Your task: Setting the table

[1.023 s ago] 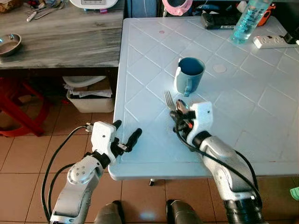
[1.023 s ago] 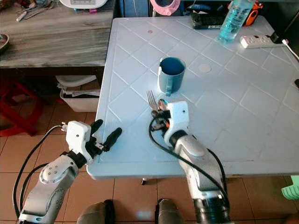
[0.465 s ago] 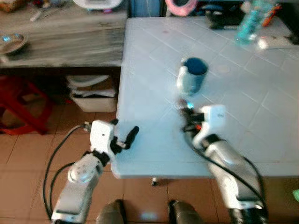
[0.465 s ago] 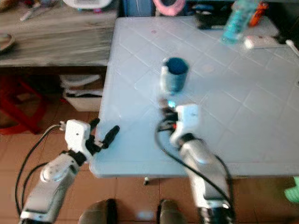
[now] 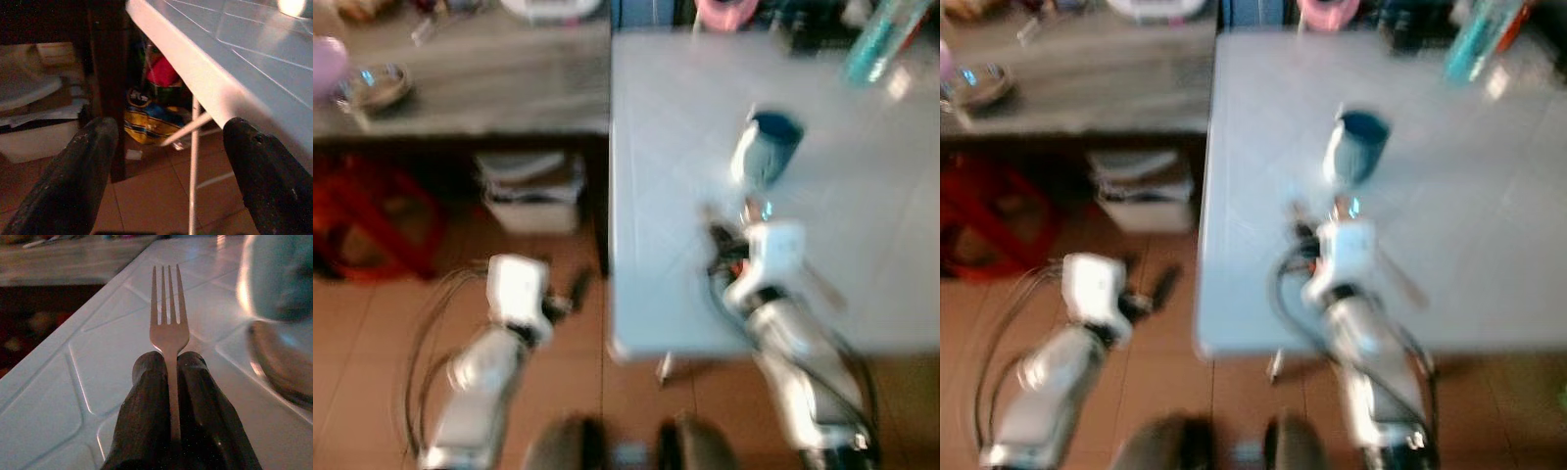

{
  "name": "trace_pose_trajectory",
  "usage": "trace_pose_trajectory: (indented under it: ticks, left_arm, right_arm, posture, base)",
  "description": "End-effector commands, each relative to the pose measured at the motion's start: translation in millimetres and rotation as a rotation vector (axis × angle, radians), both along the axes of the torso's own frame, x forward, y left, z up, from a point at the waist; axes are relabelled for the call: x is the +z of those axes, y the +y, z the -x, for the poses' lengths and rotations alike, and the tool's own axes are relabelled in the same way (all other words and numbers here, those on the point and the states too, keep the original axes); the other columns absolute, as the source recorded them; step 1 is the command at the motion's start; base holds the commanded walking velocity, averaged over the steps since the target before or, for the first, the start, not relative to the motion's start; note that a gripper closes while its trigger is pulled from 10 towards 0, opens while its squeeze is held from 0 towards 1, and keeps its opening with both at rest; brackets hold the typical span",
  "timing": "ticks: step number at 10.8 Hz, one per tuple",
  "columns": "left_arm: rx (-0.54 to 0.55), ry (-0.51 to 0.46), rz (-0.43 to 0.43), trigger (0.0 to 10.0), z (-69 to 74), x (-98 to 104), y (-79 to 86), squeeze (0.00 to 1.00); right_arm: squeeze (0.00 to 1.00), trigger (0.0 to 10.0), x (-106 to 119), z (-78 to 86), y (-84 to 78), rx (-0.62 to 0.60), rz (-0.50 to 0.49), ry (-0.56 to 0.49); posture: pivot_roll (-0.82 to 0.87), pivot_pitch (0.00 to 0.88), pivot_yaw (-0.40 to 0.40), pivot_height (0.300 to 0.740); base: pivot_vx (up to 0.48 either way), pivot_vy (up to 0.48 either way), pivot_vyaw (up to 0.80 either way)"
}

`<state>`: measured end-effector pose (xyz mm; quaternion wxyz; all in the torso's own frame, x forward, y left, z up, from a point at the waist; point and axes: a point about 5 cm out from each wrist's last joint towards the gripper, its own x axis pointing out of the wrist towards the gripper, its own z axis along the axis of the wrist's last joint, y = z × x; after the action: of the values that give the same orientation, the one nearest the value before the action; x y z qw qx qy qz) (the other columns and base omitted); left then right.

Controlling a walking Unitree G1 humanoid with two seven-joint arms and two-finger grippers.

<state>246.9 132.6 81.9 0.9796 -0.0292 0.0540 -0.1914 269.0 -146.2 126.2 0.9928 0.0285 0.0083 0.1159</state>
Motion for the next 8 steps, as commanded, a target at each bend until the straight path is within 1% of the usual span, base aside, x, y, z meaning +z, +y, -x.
trace_pose_trajectory:
  ticks: [1, 4, 5, 8]
  left_arm:
    - [0.025, -0.004, -0.026, 10.0, -0.8, -0.2, 8.7, 0.00]
    - [0.059, -0.029, -0.036, 10.0, -3.0, 1.1, 13.4, 0.00]
    - [0.089, -0.042, -0.016, 10.0, -4.8, 4.1, 15.9, 0.00]
    - [0.131, -0.064, -0.012, 10.0, -11.5, 8.3, 20.0, 0.00]
  right_arm:
    - [0.00, 10.0, -3.7, 1.4, 1.4, -0.006, -0.004, 0.013]
    - [0.00, 10.0, -2.3, 0.1, -5.4, -0.054, 0.011, -0.008]
    - [0.00, 10.0, 1.1, -2.0, -7.0, -0.068, 0.018, -0.027]
    - [0.00, 10.0, 3.1, -4.2, -8.7, -0.083, 0.020, -0.041]
  posture:
    - [-0.08, 0.163, 0.022, 0.740]
    - [-0.08, 0.163, 0.020, 0.740]
    - [-0.09, 0.162, 0.026, 0.740]
    - [-0.09, 0.161, 0.029, 0.740]
  base:
    - [0.000, 0.480, 0.00]
    - [0.000, 0.480, 0.00]
    - [0.000, 0.480, 0.00]
    - [0.000, 0.480, 0.00]
